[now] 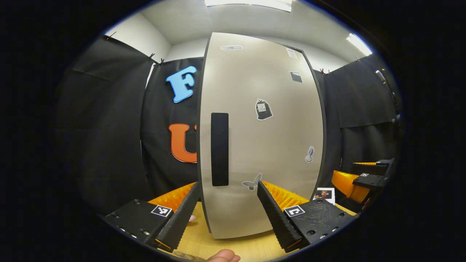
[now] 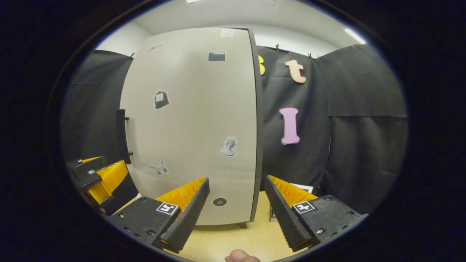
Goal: Open the cabinet door with the right hand, grasp the bottle in the cabinet with the left hand and place it on the coaster, then close the cabinet door with the right hand.
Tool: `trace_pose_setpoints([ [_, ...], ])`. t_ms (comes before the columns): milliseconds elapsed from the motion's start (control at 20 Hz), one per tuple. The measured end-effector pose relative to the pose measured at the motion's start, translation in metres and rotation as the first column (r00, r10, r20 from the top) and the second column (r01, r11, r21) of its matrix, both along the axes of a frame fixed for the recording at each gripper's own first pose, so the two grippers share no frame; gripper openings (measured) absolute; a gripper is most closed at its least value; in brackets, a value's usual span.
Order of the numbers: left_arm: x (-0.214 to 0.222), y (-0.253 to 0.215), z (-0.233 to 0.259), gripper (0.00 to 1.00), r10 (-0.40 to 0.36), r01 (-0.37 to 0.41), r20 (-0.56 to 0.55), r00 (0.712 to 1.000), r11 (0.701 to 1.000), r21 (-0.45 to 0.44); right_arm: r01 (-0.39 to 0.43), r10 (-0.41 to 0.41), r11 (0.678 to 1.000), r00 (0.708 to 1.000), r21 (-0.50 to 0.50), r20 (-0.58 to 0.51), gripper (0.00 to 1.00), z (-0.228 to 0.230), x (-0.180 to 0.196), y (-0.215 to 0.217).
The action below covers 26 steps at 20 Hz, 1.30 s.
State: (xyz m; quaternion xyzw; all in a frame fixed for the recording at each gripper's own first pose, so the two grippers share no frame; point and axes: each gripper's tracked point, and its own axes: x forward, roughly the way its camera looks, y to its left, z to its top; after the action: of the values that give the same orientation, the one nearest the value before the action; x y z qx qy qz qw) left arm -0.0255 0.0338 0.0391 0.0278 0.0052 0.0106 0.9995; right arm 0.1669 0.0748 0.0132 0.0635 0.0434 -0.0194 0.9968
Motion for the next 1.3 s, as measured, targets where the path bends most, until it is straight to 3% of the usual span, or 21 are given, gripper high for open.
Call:
trace_pose_setpoints([
  [300, -0.011, 0.001, -0.002, 0.96, -0.005, 0.005, -0.005, 1.0, 1.0, 0.003, 0.008, -0.008, 1.0, 1.0, -0.007, 0.003, 0.99, 0.003, -0.005, 0.004],
  [350, -0.01, 0.001, -0.002, 0.96, -0.004, 0.004, -0.004, 1.0, 1.0, 0.004, 0.006, -0.006, 1.0, 1.0, -0.007, 0.003, 0.95, 0.003, -0.006, 0.006],
  [400, -0.011, 0.001, -0.002, 0.96, -0.005, 0.005, -0.005, 1.0, 1.0, 0.002, 0.003, -0.003, 1.0, 1.0, -0.006, 0.001, 0.99, 0.003, -0.007, 0.007],
  [700, -0.018, 0.001, 0.005, 0.96, -0.026, 0.025, 0.018, 1.0, 0.999, 0.045, -0.001, 0.001, 1.0, 1.0, 0.006, -0.006, 0.99, 0.004, -0.012, 0.016],
  [750, -0.019, 0.0, 0.006, 0.96, -0.038, 0.037, 0.025, 0.999, 0.998, 0.055, -0.002, 0.002, 1.0, 1.0, 0.005, -0.013, 0.95, 0.003, -0.013, 0.018],
  [850, -0.02, -0.002, 0.005, 0.95, -0.052, 0.05, 0.023, 0.998, 0.997, 0.061, 0.0, 0.0, 1.0, 1.0, 0.001, -0.018, 0.99, 0.003, -0.014, 0.019],
  [1000, -0.02, -0.004, 0.001, 0.94, -0.056, 0.056, 0.004, 0.998, 0.998, 0.04, 0.01, -0.01, 1.0, 1.0, -0.01, 0.002, 0.95, 0.009, -0.016, 0.017],
  [1050, -0.021, -0.006, 0.001, 0.95, -0.063, 0.063, -0.001, 0.998, 0.998, 0.027, 0.012, -0.011, 1.0, 1.0, -0.013, 0.001, 0.99, 0.009, -0.017, 0.017],
  [1100, -0.02, -0.007, 0.001, 0.96, -0.065, 0.065, -0.003, 0.998, 0.998, 0.017, 0.013, -0.013, 1.0, 1.0, -0.014, -0.002, 0.95, 0.008, -0.017, 0.017],
  [1150, -0.02, -0.006, 0.0, 0.95, -0.062, 0.062, -0.003, 0.998, 0.998, 0.016, 0.015, -0.015, 1.0, 1.0, -0.012, -0.008, 0.99, 0.006, -0.017, 0.015],
  [1300, -0.02, -0.005, 0.0, 0.95, -0.058, 0.058, -0.007, 0.998, 0.998, 0.021, 0.018, -0.018, 1.0, 1.0, 0.003, -0.006, 0.99, 0.01, -0.018, 0.013],
])
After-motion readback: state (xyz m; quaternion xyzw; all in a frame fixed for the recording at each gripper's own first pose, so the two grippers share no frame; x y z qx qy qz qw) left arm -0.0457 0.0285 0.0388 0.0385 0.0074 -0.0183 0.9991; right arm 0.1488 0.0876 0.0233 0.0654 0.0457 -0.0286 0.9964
